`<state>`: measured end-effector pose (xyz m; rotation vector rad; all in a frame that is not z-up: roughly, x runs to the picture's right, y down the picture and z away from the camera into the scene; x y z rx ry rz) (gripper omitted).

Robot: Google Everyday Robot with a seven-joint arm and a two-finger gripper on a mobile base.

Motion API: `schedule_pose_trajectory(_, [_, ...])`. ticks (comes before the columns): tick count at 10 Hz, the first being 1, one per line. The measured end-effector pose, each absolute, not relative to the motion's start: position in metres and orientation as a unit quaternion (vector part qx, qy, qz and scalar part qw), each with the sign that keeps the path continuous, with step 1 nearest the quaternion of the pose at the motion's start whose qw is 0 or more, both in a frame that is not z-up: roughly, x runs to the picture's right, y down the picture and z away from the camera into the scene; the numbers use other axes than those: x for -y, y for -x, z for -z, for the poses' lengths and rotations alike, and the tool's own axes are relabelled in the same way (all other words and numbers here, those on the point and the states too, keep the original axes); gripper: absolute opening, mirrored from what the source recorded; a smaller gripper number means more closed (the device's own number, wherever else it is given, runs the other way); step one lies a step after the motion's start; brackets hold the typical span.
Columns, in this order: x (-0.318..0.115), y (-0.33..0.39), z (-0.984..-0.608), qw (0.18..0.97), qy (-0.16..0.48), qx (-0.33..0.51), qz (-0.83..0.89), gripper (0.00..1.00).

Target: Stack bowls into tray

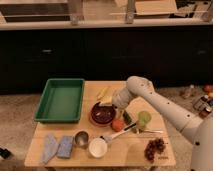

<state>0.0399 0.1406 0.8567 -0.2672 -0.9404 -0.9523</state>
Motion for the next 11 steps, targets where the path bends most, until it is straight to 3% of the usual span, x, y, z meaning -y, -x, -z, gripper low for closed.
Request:
schedule_pose_trajectory(6, [-0.156, -0.049, -0.865, 0.785, 0.127, 0.441, 0.417, 0.78])
schedule_pose_trajectory(8, [-0.159, -0.047, -0.867, 0.786, 0.131, 0.439, 0.415, 0.62])
schedule_pose_trajectory(11, [-0.16, -0.049, -0.867, 0.792, 0.136, 0.432, 0.411, 0.32])
